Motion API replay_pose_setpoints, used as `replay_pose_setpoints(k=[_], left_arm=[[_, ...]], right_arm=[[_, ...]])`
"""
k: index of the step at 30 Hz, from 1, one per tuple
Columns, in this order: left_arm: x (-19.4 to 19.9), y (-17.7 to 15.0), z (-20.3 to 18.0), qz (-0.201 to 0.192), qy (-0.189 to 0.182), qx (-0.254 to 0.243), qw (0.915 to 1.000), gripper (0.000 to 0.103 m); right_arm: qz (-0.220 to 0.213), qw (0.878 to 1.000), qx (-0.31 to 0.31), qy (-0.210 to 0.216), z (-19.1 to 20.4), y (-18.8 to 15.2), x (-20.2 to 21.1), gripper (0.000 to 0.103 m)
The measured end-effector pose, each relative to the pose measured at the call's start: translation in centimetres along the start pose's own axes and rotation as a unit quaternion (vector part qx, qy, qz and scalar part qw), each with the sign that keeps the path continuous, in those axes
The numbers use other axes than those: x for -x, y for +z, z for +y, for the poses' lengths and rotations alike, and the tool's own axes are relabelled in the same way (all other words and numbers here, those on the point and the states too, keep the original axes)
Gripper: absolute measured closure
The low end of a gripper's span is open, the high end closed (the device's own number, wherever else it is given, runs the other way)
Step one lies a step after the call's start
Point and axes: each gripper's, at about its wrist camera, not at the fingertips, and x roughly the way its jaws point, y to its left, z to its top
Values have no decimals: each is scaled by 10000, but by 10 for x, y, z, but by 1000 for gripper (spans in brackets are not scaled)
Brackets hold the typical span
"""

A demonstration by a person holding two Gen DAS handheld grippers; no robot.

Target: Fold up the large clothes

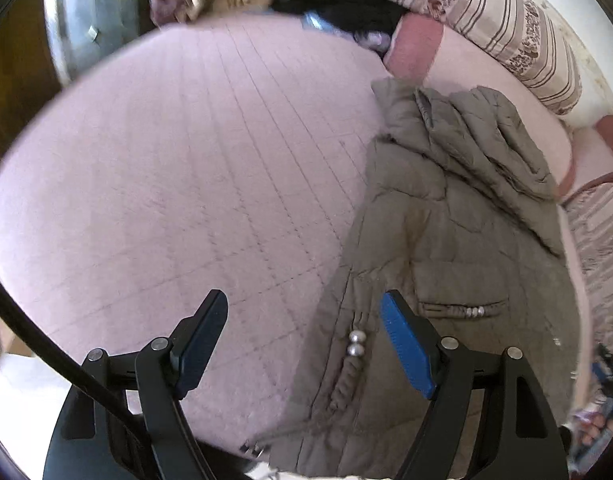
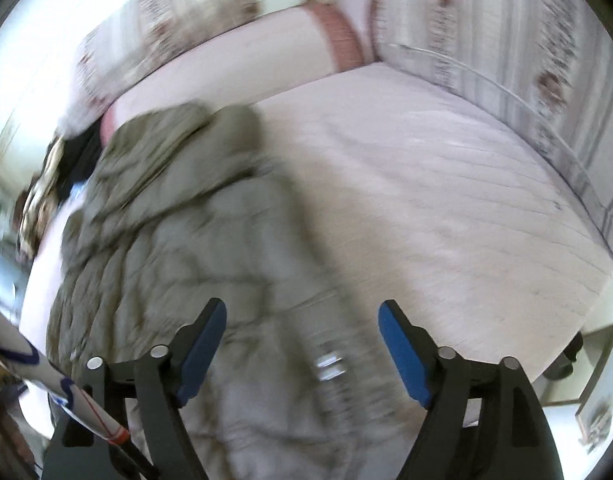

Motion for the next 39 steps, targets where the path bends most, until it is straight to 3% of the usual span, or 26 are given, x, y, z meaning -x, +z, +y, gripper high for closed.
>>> replay_pose_setpoints(k=[5, 7, 11, 16, 22, 27, 32, 34, 36, 39], left_arm=[[-38, 7, 6, 615, -847, 203, 9943, 25], [-49, 5, 1, 819, -1279, 218, 9882, 25], [-57, -1, -7, 826, -1696, 266, 9817, 25], [-56, -15, -7, 870, -2143, 309, 9724, 25], [-50, -35, 13, 990, -2846, 728, 9507, 25], [-49, -48, 12, 1003, -3063, 699, 9441, 25], [-52, -60, 0, 1240, -3380, 666, 9306, 25], [-50, -66, -8, 1270, -3352, 442, 9325, 25], [-46, -69, -15, 1250, -3174, 169, 9399, 25], [-50, -70, -17, 1302, -3089, 165, 9420, 25]], right_arm=[[483, 9973, -490, 264, -52, 17, -34, 17], [626, 9924, -852, 621, -69, 16, -49, 17], [897, 9688, -1701, 1565, -88, 7, -80, 17], [829, 9525, -2038, 2106, -89, 0, -88, 17], [1255, 9261, -2143, 2839, -80, -26, -84, 17], [1328, 9256, -1981, 2938, -73, -51, -68, 17], [1378, 9286, -1833, 2919, -72, -64, -56, 17], [1391, 9303, -1737, 2918, -72, -69, -52, 17], [1416, 9319, -1655, 2899, -71, -73, -51, 17], [1471, 9318, -1512, 2954, -67, -80, -49, 17]])
